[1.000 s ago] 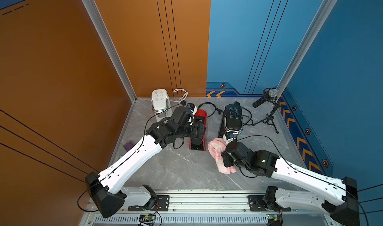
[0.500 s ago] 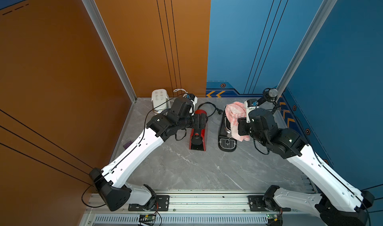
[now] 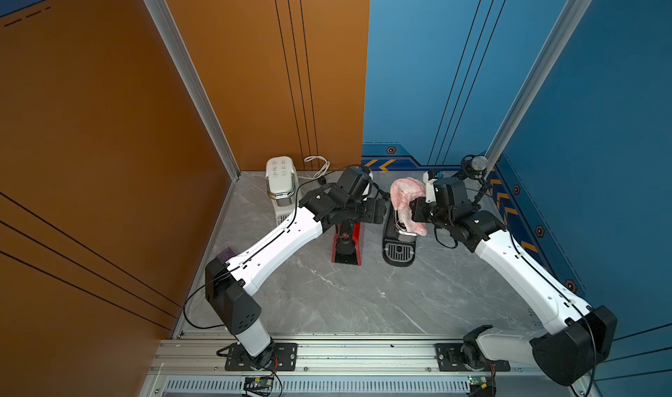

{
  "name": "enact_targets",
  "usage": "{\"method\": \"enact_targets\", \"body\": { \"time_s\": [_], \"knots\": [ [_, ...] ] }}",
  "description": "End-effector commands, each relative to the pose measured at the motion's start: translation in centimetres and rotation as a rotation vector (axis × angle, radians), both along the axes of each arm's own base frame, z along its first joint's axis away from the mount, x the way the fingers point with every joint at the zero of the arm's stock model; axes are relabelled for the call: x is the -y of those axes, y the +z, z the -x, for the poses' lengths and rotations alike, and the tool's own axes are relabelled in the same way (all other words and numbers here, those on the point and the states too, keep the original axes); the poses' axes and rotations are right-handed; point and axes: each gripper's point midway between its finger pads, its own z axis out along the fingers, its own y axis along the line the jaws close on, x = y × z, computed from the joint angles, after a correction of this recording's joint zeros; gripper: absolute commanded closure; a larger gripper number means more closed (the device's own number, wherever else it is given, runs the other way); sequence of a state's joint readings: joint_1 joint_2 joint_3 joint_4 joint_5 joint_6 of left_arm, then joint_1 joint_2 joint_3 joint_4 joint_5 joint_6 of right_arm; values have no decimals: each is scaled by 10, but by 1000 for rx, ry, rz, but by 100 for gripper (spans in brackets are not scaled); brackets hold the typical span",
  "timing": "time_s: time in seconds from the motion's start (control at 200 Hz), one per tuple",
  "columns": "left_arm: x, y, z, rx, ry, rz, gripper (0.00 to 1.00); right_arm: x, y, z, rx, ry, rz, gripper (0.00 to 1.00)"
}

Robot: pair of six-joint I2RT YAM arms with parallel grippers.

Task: Wipe the surface of a coffee machine
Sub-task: Wipe the dirt from the surface of the coffee machine.

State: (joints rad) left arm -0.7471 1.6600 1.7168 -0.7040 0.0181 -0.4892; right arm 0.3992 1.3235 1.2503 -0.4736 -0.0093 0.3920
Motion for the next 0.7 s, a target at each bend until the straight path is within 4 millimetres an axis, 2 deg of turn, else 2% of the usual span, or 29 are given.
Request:
{"method": "enact_targets", "body": {
  "time_s": [0.0,0.2,0.275,0.345,0.465,0.696],
  "knots": [
    [6,6,-4,2,14,17,12,4,-33,-21,-89,-19,2,100],
    [25,1,-5,-26,-23,35,12,14,-49,-80,-128,-81,-32,100],
    [32,2,-4,-37,-47,49,13,20,-47,-91,-133,-109,-22,100],
    [38,1,-3,-42,-64,52,13,18,-40,-92,-123,-104,-38,100],
    [47,-6,-4,-59,-84,54,13,21,-41,-68,-135,-91,-44,100],
    [50,-9,-3,-65,-98,49,13,29,-36,25,-123,-67,-48,100]
  ]
}}
